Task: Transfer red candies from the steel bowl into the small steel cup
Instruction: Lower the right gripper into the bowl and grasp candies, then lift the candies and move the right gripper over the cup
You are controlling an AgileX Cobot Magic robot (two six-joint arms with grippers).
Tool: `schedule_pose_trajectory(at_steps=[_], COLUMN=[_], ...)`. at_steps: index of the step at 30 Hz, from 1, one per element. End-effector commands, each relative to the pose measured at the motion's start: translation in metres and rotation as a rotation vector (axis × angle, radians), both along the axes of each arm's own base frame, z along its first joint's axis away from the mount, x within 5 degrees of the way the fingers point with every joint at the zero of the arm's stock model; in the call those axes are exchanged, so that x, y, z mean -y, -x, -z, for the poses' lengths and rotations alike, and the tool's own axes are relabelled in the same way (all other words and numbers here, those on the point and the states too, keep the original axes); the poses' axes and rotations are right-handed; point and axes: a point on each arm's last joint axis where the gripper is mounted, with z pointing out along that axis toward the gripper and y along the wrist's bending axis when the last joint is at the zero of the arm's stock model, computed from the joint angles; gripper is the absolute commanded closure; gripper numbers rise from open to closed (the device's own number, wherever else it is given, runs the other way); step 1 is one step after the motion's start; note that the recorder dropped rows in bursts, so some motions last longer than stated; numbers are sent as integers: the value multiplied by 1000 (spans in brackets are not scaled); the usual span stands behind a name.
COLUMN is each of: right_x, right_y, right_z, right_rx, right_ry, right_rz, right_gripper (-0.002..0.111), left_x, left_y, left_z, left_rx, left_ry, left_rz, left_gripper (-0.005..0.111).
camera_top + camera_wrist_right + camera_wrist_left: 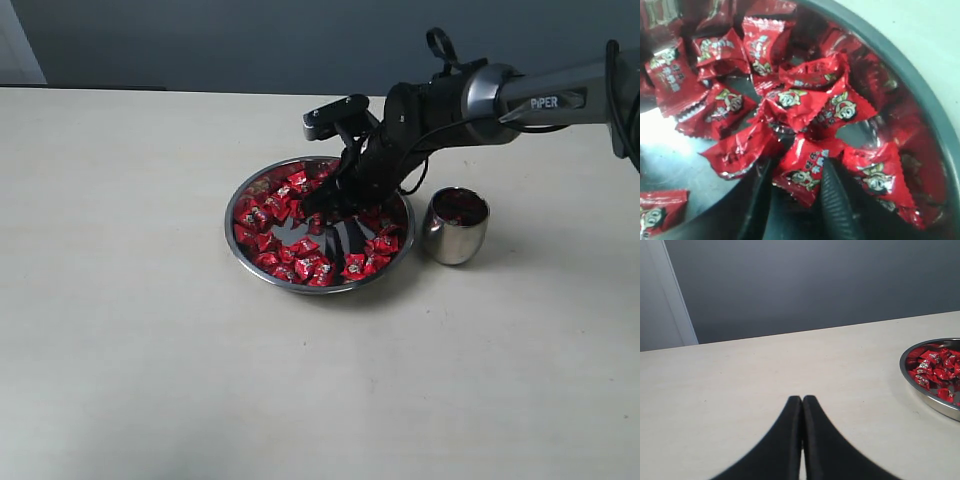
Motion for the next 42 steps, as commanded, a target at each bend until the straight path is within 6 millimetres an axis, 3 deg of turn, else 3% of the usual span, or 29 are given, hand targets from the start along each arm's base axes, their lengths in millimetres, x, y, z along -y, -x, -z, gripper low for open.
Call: schedule_pose_trajectory(at_steps=[1,5,10,13,16,23,32,37,42], right_x=[1,1,1,2,2,5,25,50,76], right_y=[0,-1,0,3,3,11,45,68,80], right_z=[14,14,9,0,-17,-79,-138,-141,-125], right_rx=[-20,-11,-19,-28,-3,91,120,180,190], right_ry=[17,14,13,11,0,-57,-21,54,142], right_rz=[1,3,1,-1,-5,-9,-51,24,88], right_gripper=[74,76,106,109,109,109,109,109,109], left_x=[1,1,1,1,1,1,1,1,1], left_y=[0,0,0,0,0,0,0,0,0], left_z=[0,0,0,0,0,0,0,0,0], left_rx=[8,8,8,8,8,8,8,8,8], left_ry=[8,8,8,8,8,8,8,8,8], left_rz=[8,8,8,8,8,8,8,8,8], left_gripper=[106,106,106,106,106,106,106,106,106])
